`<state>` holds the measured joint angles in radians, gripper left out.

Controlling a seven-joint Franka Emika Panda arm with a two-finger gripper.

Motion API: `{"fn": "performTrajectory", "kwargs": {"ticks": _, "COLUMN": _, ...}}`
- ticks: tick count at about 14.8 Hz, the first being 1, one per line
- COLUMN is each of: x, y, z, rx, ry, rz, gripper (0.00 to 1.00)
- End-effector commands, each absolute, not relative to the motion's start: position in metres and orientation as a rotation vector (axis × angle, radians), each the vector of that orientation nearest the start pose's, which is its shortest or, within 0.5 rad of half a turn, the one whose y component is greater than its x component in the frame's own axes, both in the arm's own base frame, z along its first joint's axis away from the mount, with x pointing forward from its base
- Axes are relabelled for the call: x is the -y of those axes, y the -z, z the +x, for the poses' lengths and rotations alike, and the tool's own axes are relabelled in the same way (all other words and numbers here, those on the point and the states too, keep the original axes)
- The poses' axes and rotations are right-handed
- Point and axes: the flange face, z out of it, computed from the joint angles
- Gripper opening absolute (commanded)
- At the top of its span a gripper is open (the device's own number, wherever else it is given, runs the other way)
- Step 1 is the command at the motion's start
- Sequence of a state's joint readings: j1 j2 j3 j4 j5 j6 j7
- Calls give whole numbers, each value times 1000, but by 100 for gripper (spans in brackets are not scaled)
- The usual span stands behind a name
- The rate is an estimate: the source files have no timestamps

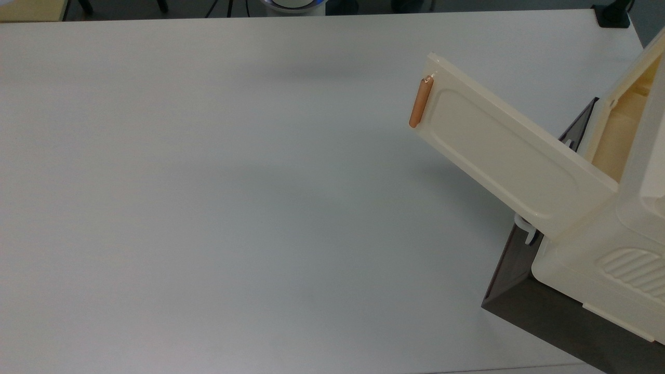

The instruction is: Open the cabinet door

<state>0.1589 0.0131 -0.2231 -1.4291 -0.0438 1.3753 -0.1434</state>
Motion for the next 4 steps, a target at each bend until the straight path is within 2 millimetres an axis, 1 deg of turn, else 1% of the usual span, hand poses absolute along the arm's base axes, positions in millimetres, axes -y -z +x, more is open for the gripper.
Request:
{"fn": "performTrajectory", "kwargs": {"ticks": 1, "x": 44, "y": -667, "z": 528, "rx": 41, "ry": -136, "rz": -3178, "gripper": 100}}
{"fn": "performTrajectory", "kwargs": {"ticks": 2, "x": 49, "y": -668, "z": 528, "rx": 24, "ry": -129, "rz": -3179, "gripper": 100}}
{"fn": "performTrajectory", "kwargs": {"ticks": 4, "x": 50, "y": -666, "z": 529, "rx": 16, "ry": -131, "rz": -3181, "gripper": 100}}
